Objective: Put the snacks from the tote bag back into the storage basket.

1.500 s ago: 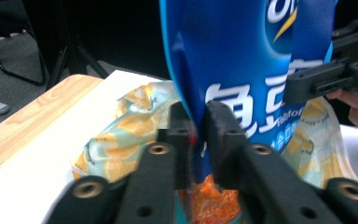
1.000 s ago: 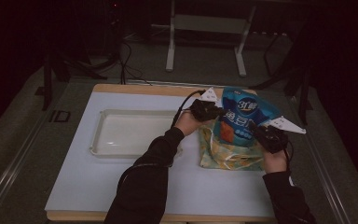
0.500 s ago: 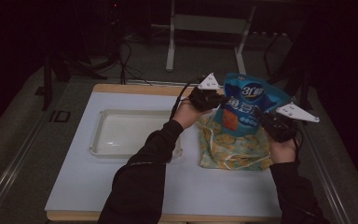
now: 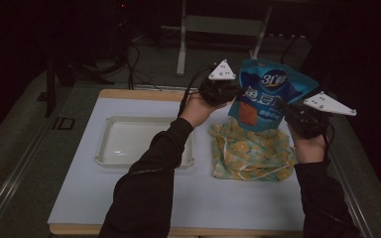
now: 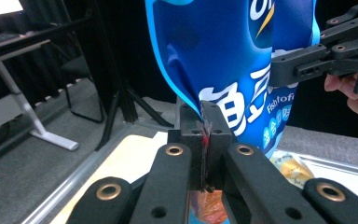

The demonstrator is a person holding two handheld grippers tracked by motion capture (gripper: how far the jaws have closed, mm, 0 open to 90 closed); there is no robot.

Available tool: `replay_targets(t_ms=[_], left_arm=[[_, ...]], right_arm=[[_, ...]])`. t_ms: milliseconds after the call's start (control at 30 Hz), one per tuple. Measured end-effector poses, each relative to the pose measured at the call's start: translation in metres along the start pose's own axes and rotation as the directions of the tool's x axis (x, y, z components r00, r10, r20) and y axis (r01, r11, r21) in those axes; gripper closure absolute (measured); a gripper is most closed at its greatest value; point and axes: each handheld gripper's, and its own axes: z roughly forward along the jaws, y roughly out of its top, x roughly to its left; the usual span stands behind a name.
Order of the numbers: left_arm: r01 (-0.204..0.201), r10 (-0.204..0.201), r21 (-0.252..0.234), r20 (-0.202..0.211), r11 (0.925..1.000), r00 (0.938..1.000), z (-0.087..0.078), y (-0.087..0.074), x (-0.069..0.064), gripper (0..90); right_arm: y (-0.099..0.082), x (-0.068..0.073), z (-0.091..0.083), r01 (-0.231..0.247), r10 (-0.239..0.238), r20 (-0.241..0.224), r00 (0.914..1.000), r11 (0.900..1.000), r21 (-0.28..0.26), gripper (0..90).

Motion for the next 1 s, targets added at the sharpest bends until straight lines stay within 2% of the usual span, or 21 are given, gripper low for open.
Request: replay_targets(t_ms=[33,67,133,333,367,433,633,1000], left_arm=[[0.005,-0.005,-0.006,-0.007,1.0000,1.0000,-0.007,0.004,0.000,90.0],[0.005,-0.005,-0.006,-0.007,1.0000,1.0000,-0.007,0.004,0.000,90.0],[0.002,-0.002,-0.007,-0.023,1.0000,0.9997,-0.017,0.008,0.001,90.0],[0.014,-0.014,-0.003,-0.047,0.9999,0.9988,-0.035,0.007,0.003,90.0],[0.018,-0.018,-0.004,-0.057,0.9998,0.9982,-0.043,0.005,0.004,90.0],[0.026,-0.026,-0.007,-0.065,0.9996,0.9976,-0.049,0.003,0.005,90.0],[0.040,-0.041,-0.007,-0.102,0.9992,0.9939,-0.075,-0.002,0.008,90.0],[0.080,-0.079,-0.001,-0.158,0.9968,0.9842,-0.118,-0.020,0.016,90.0]], right_arm=[[0.008,0.002,-0.001,0.005,-0.005,-0.011,0.9999,0.9999,-0.012,88.9],[0.010,0.002,0.000,0.009,-0.009,-0.015,0.9998,0.9999,-0.013,88.8],[0.016,0.005,0.000,0.018,-0.018,-0.023,0.9996,0.9997,-0.018,88.9],[0.025,0.016,0.006,0.035,-0.036,-0.051,0.9980,0.9992,-0.021,88.9],[0.028,0.021,0.010,0.038,-0.039,-0.067,0.9970,0.9990,-0.022,88.8],[0.029,0.023,0.011,0.042,-0.043,-0.073,0.9964,0.9989,-0.021,88.9],[0.038,0.043,0.023,0.058,-0.061,-0.112,0.9918,0.9979,-0.028,88.8],[0.049,0.076,0.047,0.076,-0.080,-0.185,0.9795,0.9967,-0.029,88.8]])
